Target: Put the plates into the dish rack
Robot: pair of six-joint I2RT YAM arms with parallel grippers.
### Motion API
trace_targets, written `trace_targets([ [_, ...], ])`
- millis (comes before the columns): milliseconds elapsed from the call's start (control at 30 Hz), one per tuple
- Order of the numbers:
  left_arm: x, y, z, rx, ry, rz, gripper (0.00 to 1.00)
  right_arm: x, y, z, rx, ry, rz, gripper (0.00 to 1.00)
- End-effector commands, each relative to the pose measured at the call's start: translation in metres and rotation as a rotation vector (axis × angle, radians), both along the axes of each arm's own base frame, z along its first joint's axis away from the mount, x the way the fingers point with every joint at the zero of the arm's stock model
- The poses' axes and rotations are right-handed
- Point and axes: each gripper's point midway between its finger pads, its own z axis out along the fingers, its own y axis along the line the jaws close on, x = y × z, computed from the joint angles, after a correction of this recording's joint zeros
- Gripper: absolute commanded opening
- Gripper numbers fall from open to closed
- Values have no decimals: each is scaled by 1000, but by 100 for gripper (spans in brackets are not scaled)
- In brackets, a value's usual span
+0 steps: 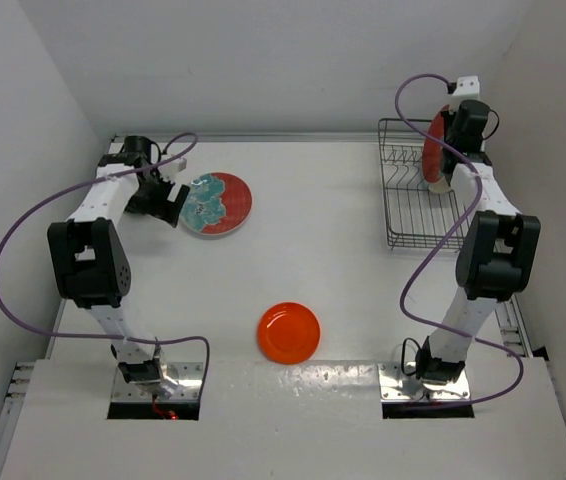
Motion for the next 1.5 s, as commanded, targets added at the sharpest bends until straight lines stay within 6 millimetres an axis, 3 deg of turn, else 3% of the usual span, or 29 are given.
trace_targets([
  [0,10,1,8,3,-20,12,100,6,0,118,-54,-339,17,0],
  [167,10,0,-4,-8,10,9,100,8,9,75,-13,-257,41,0],
  [333,7,-4,-18,-30,48,2,100,9,13,54,18,-219,42,0],
  [600,6,-15,-39,-95,100,0,100,8,12,47,-12,-185,23,0],
  [867,9,-15,-33,-93,81,0,100,-20,-10,57,-137,-216,-205,0],
  [1033,9,-15,-33,-93,81,0,100,-26,-4,74,-177,-278,-228,0],
  [1133,9,-14,-29,-89,71,-9,100,-21,6,71,-159,-281,-167,0],
  [1300,9,-16,-29,-98,71,-12,100,-9,26,35,-60,-203,-49,0],
  [1333,9,-16,-29,-98,71,-12,100,-7,28,20,-44,-166,-36,0],
  [1467,7,-16,-32,-98,80,-12,99,-8,29,2,-37,-138,-32,16],
])
